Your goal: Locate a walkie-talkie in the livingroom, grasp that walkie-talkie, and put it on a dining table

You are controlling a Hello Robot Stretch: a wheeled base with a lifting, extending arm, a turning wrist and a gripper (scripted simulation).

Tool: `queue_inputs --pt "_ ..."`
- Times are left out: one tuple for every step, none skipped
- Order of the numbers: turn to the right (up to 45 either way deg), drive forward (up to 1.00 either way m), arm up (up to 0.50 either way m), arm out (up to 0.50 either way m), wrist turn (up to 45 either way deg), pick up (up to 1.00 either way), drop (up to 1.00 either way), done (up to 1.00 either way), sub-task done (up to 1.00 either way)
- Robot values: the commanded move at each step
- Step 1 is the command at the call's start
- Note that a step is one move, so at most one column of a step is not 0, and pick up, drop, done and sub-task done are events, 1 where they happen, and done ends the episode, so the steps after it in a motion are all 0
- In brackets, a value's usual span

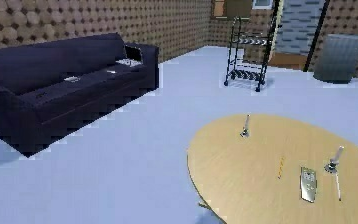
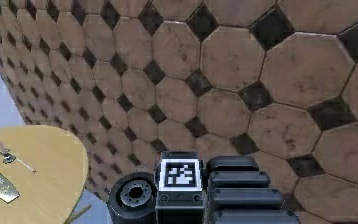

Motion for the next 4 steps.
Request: queue_inputs --pt "45.0 0.00 0.00 0.00 0.0 0.00 0.00 0.00 0.00" --pt "3.0 0.00 0.00 0.00 0.0 0.00 0.00 0.00 0.00" --pt "0.0 0.30 0.00 0.00 0.0 0.00 0.00 0.00 0.00" --pt "-30.0 0.00 0.00 0.00 0.0 0.00 0.00 0.00 0.00"
